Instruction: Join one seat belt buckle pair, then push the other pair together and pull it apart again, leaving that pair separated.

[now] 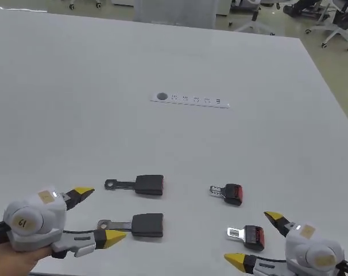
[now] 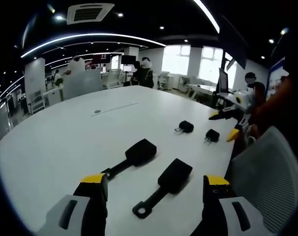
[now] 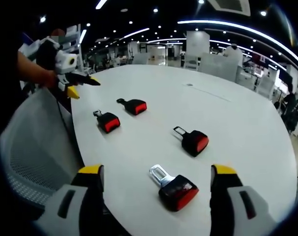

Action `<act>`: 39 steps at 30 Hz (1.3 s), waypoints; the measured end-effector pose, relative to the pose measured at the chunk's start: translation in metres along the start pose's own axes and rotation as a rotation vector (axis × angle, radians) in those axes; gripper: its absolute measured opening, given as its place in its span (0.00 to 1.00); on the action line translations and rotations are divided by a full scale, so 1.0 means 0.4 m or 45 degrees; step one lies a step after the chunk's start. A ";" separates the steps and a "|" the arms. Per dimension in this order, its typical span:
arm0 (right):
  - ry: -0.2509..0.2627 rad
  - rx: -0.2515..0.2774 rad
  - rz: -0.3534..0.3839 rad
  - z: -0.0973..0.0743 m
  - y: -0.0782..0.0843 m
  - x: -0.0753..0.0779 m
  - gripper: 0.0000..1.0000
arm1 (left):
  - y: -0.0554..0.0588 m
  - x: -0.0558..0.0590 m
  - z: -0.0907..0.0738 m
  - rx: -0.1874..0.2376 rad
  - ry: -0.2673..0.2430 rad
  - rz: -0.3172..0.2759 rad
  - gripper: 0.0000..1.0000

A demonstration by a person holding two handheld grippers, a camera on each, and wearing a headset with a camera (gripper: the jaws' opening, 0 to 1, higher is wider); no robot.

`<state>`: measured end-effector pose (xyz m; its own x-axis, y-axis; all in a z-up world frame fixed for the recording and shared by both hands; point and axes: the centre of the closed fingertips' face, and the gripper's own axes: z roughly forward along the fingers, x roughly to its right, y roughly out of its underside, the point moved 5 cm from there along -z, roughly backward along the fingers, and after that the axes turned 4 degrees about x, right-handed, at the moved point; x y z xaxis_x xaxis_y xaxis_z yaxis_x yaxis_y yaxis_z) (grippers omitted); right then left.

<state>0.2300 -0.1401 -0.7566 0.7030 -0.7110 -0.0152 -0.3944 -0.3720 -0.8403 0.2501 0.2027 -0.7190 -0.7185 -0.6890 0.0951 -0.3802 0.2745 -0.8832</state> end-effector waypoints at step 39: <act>-0.266 -0.199 -0.124 0.024 0.058 0.065 0.78 | 0.068 0.049 0.155 -0.246 0.312 0.239 0.74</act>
<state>0.2450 -0.1614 -0.7817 0.8424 -0.5351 -0.0636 -0.3944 -0.5317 -0.7495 0.2619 0.1551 -0.7696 -0.8955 -0.4400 0.0675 -0.3147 0.5184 -0.7951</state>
